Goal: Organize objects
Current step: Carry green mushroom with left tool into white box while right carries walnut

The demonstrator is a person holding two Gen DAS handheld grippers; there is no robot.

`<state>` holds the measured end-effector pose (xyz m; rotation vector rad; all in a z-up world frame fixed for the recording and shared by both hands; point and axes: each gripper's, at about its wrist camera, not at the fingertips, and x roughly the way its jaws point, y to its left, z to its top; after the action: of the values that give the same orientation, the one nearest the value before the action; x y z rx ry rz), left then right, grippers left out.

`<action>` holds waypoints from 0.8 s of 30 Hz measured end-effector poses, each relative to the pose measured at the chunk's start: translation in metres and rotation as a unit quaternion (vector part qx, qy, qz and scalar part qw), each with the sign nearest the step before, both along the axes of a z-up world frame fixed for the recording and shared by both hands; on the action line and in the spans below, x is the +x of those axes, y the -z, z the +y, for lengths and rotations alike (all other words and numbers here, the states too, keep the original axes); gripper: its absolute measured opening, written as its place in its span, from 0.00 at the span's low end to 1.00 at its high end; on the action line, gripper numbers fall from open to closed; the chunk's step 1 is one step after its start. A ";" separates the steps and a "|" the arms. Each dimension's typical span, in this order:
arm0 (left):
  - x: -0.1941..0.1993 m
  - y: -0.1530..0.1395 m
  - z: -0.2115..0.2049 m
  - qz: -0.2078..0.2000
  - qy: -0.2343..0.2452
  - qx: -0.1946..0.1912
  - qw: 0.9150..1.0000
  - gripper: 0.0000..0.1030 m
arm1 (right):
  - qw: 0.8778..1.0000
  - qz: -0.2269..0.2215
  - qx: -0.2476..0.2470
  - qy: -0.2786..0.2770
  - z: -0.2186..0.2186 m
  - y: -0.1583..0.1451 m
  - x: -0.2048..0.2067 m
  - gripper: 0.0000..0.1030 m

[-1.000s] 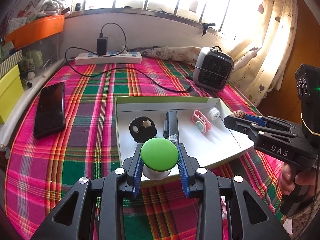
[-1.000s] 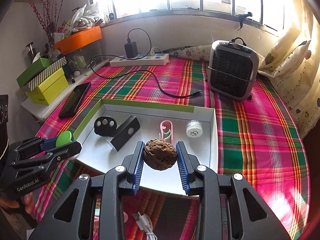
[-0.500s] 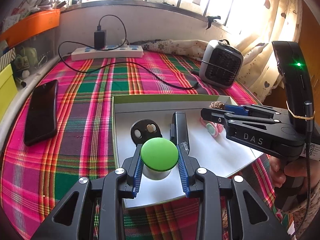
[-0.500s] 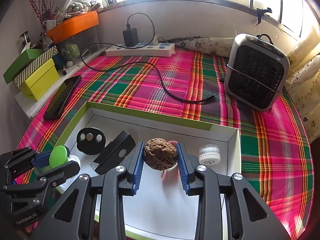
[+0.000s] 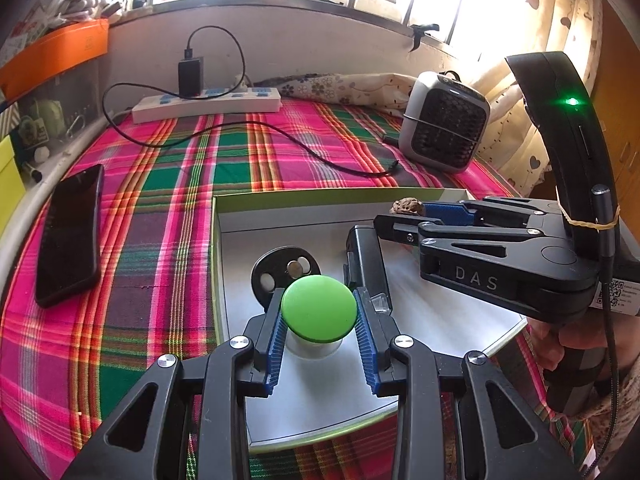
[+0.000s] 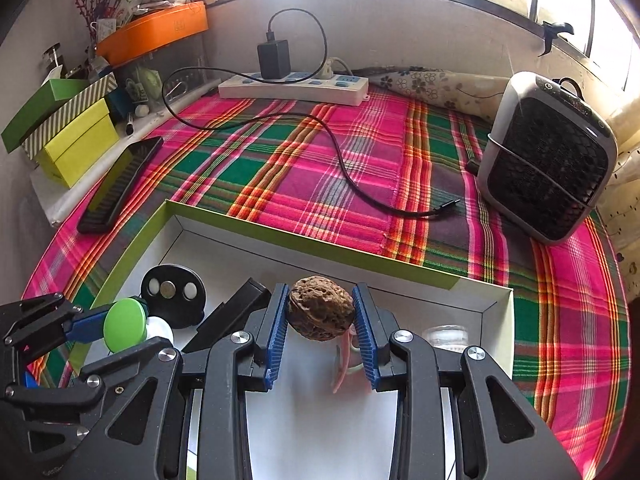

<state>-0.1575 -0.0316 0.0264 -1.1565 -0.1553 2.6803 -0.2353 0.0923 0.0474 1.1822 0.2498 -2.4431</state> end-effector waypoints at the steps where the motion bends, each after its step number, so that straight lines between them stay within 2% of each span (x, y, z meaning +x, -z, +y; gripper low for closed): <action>1: -0.001 0.000 0.001 -0.001 0.001 0.001 1.000 0.29 | 1.000 0.001 0.001 -0.001 -0.001 0.000 0.000 0.32; 24: -0.003 0.002 0.002 0.002 0.006 -0.003 1.000 0.29 | 1.000 0.008 0.019 -0.016 -0.017 0.003 -0.005 0.33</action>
<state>-0.1604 -0.0297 0.0246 -1.1511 -0.1413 2.6744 -0.2404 0.0757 0.0442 1.1656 0.3180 -2.4302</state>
